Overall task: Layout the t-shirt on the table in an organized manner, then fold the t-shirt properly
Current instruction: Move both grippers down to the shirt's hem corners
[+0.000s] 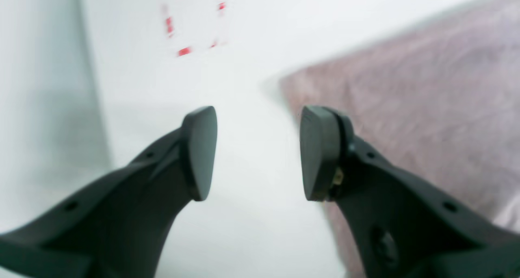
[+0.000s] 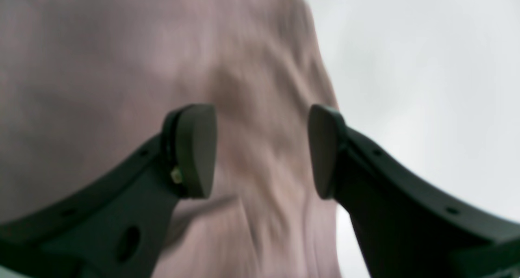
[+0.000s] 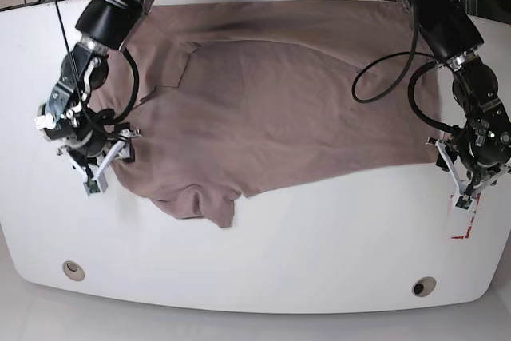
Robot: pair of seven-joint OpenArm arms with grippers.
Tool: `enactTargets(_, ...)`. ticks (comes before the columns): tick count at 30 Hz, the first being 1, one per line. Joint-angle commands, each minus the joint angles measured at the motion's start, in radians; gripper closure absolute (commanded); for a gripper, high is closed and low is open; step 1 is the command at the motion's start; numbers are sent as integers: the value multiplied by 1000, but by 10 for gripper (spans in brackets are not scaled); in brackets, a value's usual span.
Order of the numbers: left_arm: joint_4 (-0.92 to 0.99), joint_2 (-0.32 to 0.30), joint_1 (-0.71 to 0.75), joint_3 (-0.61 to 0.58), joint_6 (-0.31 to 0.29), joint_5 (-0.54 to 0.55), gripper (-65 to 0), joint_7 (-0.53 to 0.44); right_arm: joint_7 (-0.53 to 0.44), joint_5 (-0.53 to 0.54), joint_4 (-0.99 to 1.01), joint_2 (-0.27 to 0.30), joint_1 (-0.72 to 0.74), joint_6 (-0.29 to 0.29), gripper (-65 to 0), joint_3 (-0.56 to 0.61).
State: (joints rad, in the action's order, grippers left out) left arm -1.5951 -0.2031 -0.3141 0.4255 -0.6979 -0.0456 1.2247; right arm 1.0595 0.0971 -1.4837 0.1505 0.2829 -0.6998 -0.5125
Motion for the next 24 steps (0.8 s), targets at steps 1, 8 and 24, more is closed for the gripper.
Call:
enactTargets(1, 29, -12, -41, 2, 0, 0, -311, -12, -63, -33, 94, 34, 85, 2, -346, 24)
enactTargets(8, 42, -12, -53, 2, 0, 0, -311, -12, -284, -110, 433, 74, 244, 2, -346, 47)
enactTargets(24, 40, -14, 5, 6, 0, 5, -311, -12, -618, -156, 935, 169, 398, 2, -347, 50)
